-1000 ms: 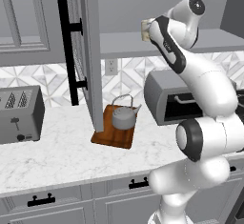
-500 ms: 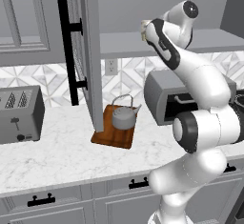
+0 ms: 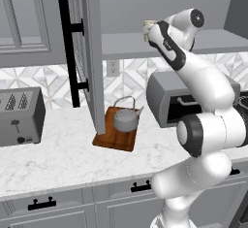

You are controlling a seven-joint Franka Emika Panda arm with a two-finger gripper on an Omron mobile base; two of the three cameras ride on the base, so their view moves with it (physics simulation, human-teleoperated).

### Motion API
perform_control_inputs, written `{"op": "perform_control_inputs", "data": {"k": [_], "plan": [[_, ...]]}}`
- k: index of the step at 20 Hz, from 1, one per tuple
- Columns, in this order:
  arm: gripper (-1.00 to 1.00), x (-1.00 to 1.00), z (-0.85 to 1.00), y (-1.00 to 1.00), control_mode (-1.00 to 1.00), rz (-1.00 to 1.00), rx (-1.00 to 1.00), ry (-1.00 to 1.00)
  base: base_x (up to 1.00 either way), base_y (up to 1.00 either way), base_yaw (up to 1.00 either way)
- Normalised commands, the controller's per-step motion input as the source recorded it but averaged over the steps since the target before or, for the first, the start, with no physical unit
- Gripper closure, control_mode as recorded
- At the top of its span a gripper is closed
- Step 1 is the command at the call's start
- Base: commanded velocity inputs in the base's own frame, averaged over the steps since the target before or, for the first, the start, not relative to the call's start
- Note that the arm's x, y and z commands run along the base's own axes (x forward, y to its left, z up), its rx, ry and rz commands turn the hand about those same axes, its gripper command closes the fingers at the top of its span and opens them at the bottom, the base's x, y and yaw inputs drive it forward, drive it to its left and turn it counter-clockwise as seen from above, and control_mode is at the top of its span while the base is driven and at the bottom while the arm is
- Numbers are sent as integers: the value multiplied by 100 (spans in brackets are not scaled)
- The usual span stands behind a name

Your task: Pick the kettle from the counter and place it on the tray. Then pick the mug from the cabinet and place it on the tray. Then close the cabinet doors.

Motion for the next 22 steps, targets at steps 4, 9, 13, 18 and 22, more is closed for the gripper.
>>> {"op": "perform_control_inputs", "data": {"k": [4,9,13,18,22], "plan": [[-100,17,0,-12,-100,14,9,-12,0,0,0],[-100,12,0,-20,-100,12,8,-9,0,0,0],[-100,1,0,-10,-100,2,3,-4,0,0,0],[100,0,0,0,-100,1,0,-3,0,0,0],[100,-1,0,2,-100,0,0,-3,0,0,0]]}}
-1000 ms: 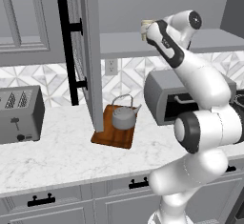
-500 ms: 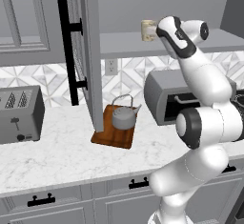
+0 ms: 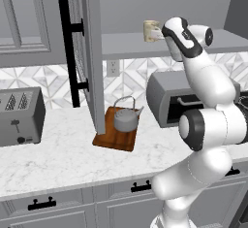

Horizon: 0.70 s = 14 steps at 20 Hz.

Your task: Pick the kettle from the counter and place it on the tray. Then pick the mug from the cabinet and place it on the tray. Then close the cabinet doors.

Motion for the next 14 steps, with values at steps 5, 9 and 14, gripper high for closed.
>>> {"op": "perform_control_inputs", "data": {"k": [5,9,14], "plan": [[100,-4,0,8,-100,0,-2,0,0,0,0],[100,-10,-3,0,-100,0,0,0,0,0,0],[100,-19,0,0,-100,0,0,-1,0,0,0]]}}
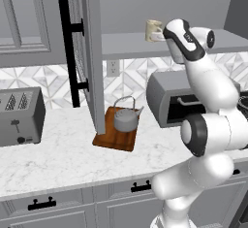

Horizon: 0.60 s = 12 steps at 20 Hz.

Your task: Pick the kettle from the counter and place it on the tray. Then pick the mug from the cabinet and place it on the tray. Then close the cabinet doors.

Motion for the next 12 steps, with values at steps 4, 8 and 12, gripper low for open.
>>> {"op": "perform_control_inputs", "data": {"k": [4,8,12], "plan": [[100,-20,0,0,-100,0,0,-2,0,0,0],[100,-46,0,2,-100,0,0,-9,0,0,0],[100,-64,0,8,-100,0,0,-11,0,0,0]]}}
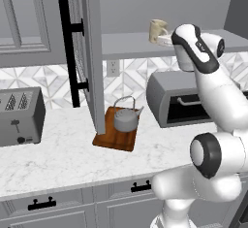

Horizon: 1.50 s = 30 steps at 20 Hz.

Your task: Pick the kettle from the counter and place it on the tray. Then pick the mug from the cabinet and place it on the tray. Then close the cabinet doors.

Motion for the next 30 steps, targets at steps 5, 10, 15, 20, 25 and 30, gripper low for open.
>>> {"op": "perform_control_inputs", "data": {"k": [5,10,15,20,25,30], "plan": [[100,-82,10,11,-100,0,0,-12,0,0,0],[100,-84,29,1,-100,5,0,-5,0,0,0],[100,-92,0,4,-100,21,-1,0,0,0,0],[100,-79,-1,1,-100,30,0,0,0,0,0],[100,-84,-10,0,-100,34,0,0,0,0,0],[100,-65,-33,0,-100,27,0,-2,0,0,0]]}}
